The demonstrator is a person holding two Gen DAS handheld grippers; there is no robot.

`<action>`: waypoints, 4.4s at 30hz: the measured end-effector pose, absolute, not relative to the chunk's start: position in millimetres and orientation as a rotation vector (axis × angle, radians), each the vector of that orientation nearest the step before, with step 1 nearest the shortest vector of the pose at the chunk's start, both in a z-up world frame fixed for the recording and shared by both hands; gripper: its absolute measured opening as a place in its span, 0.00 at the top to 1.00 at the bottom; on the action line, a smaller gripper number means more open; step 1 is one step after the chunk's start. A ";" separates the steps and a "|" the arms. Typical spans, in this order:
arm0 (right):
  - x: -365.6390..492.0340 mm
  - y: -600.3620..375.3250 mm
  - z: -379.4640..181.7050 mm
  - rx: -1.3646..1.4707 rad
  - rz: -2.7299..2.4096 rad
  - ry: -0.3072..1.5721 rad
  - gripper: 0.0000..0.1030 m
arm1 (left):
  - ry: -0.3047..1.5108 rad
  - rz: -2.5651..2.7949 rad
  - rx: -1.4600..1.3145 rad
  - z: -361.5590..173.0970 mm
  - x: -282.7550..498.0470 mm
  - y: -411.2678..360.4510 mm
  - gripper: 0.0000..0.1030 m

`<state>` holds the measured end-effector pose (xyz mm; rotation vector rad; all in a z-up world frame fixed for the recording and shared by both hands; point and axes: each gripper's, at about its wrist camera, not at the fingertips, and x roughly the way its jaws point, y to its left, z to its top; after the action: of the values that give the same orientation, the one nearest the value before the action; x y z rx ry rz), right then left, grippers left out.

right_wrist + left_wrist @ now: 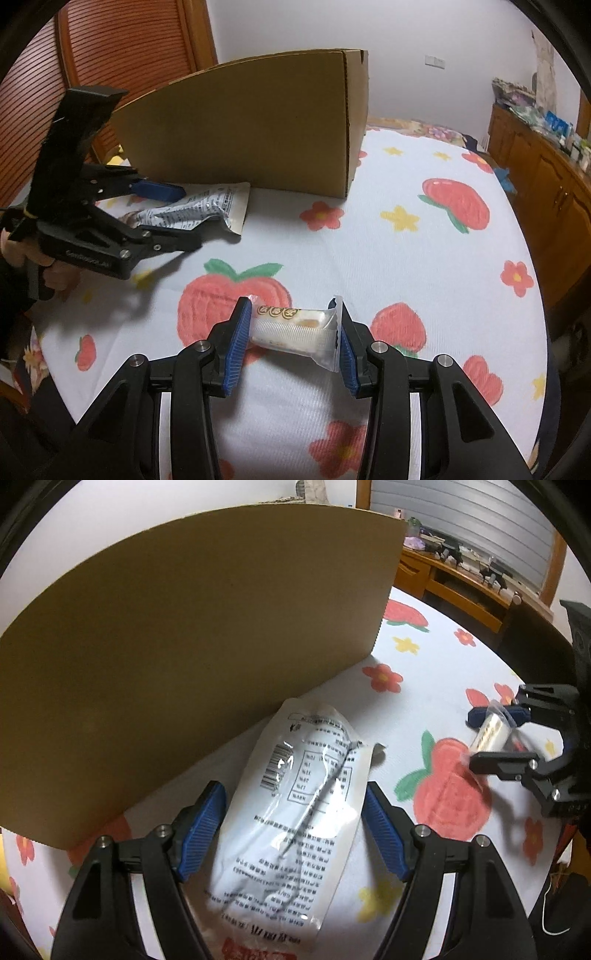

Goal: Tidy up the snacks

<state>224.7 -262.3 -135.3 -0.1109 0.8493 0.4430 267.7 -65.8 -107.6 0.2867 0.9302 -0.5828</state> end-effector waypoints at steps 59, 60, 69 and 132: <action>309.5 -193.9 -2.8 -0.176 0.520 0.544 0.59 | 0.550 -0.357 0.132 42.8 331.7 -12.1 0.38; 316.6 -193.5 -4.1 -0.174 0.517 0.551 0.59 | 0.547 -0.352 0.134 42.7 336.3 -11.3 0.38; 350.1 -188.5 -19.8 -0.176 0.511 0.599 0.56 | 0.557 -0.305 0.108 37.2 360.1 -3.9 0.38; 186.0 -196.8 28.8 -0.066 0.316 0.360 0.00 | 0.371 -0.101 0.036 38.2 152.4 23.9 0.02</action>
<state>186.0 -196.8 28.8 -0.0656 0.3598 0.3164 152.4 23.9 38.2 0.0360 0.3713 -0.1007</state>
